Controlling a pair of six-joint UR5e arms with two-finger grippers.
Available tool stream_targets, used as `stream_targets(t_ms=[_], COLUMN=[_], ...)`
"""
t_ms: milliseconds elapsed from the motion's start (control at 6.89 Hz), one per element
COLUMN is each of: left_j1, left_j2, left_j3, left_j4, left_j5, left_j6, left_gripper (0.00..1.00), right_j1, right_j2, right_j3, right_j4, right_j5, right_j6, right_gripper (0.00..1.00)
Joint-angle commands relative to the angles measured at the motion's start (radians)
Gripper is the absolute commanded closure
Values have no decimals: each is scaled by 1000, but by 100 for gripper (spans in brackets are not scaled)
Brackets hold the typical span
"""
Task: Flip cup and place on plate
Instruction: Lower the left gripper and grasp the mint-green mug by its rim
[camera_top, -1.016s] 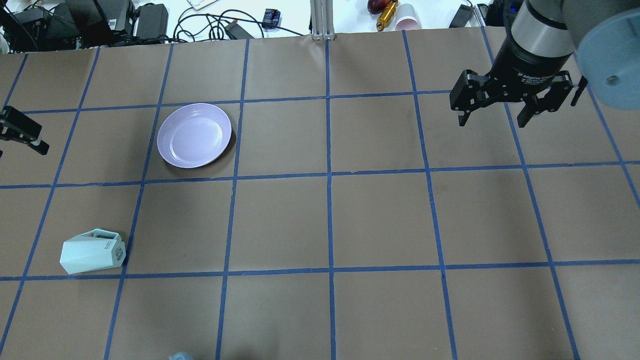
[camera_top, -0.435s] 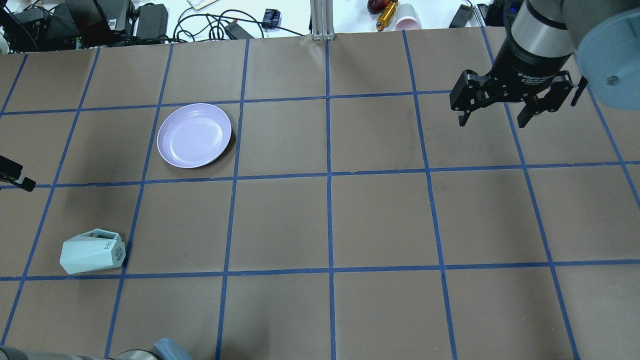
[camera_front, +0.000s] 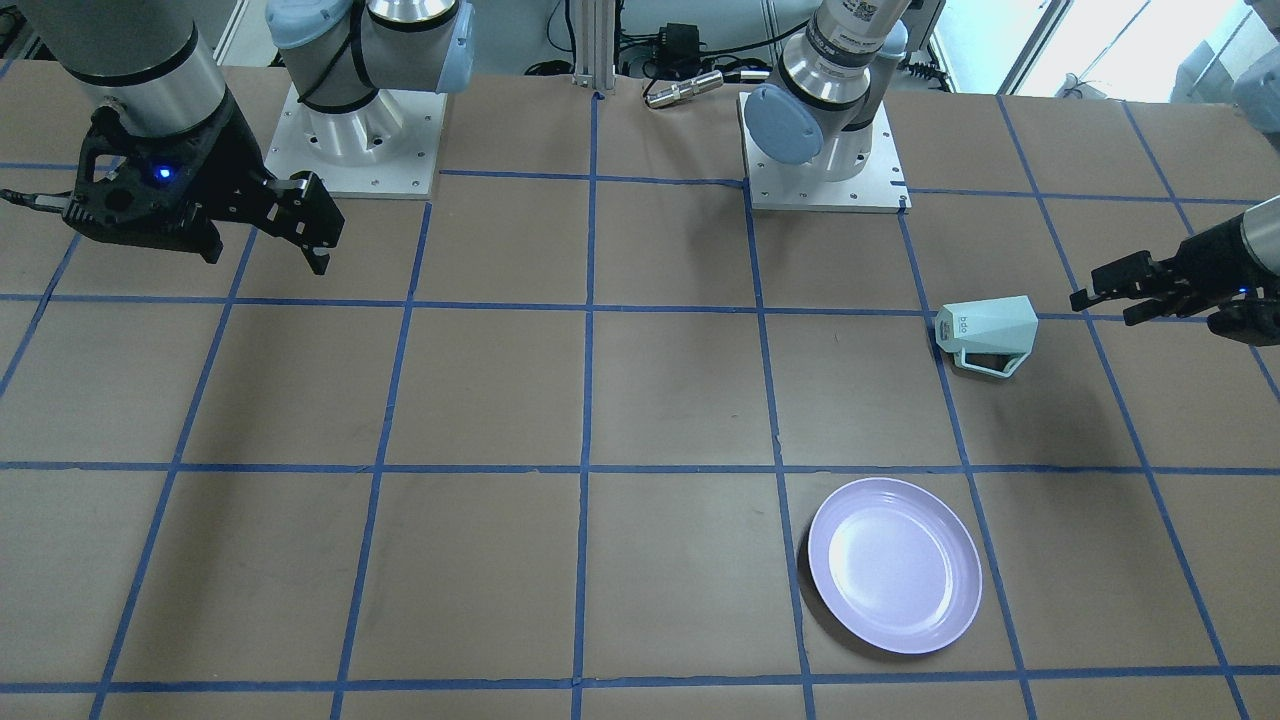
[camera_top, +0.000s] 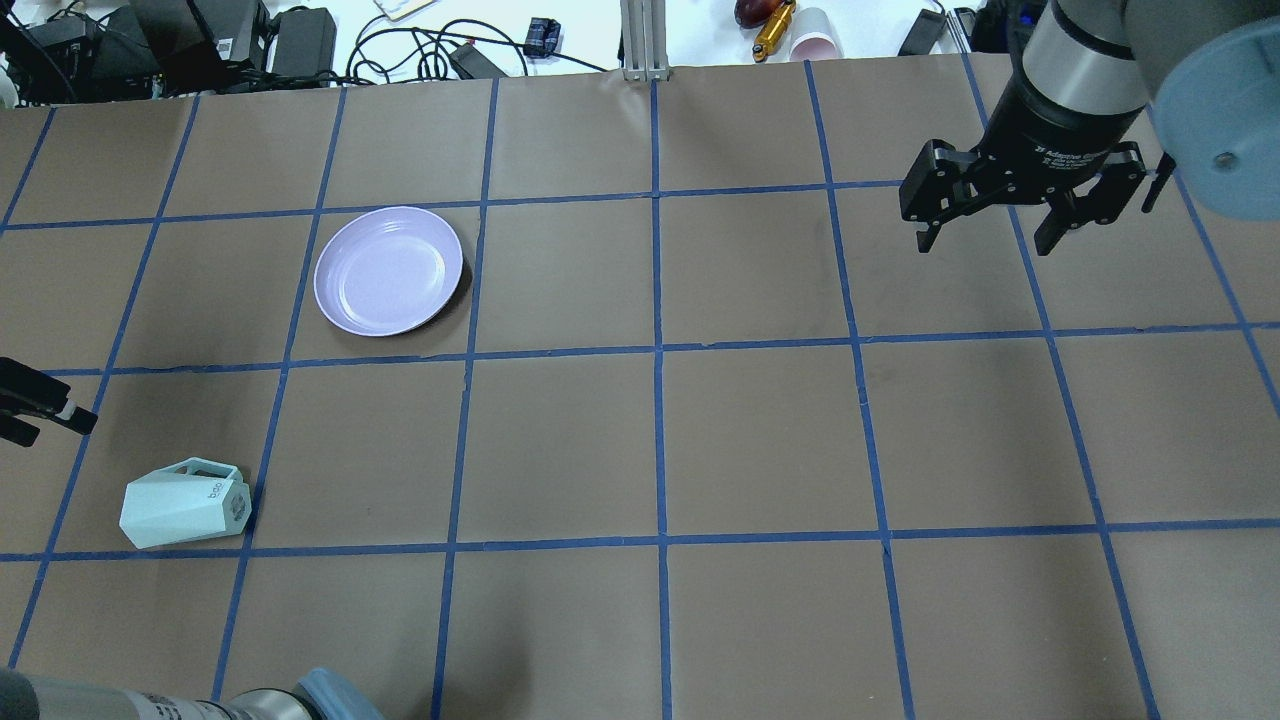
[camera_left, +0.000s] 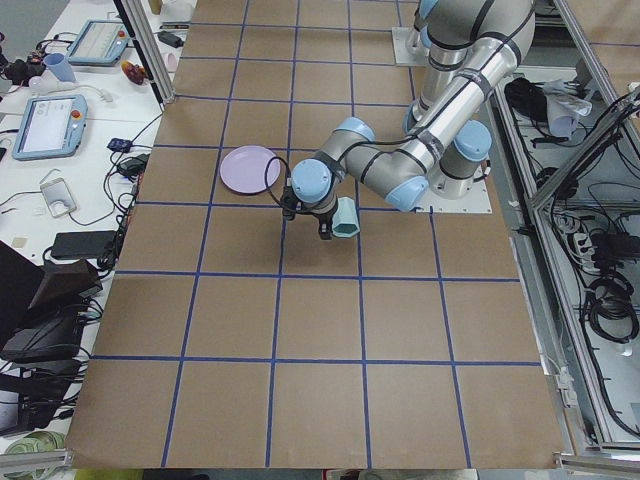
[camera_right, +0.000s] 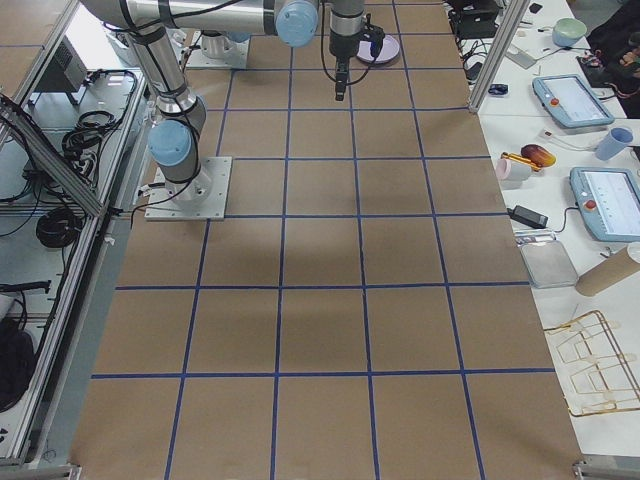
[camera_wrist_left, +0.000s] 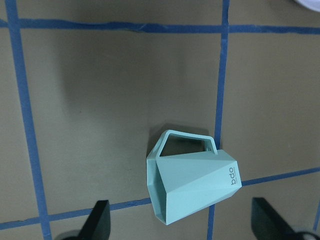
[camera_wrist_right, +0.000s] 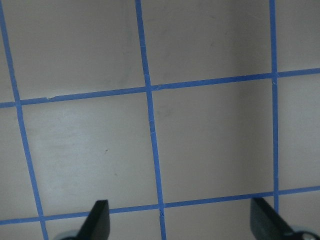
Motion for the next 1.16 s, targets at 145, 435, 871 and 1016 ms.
stream_targets(t_ms=[145, 435, 871, 1016], left_j1=[20, 19, 19, 19], left_j2=[-58, -80, -111, -115], left_j3=[-49, -53, -76, -79], left_j4=[0, -13, -9, -12], left_j5=[1, -4, -67, -68], left_j6=[26, 20, 25, 21], left_gripper=[0, 0, 0, 0], right_j1=[0, 0, 0, 0], right_j2=[0, 0, 0, 0], right_j3=[0, 0, 0, 0], right_j4=[0, 0, 0, 0], right_j5=[0, 0, 0, 0], right_j6=[0, 0, 0, 0], right_gripper=[0, 0, 0, 0])
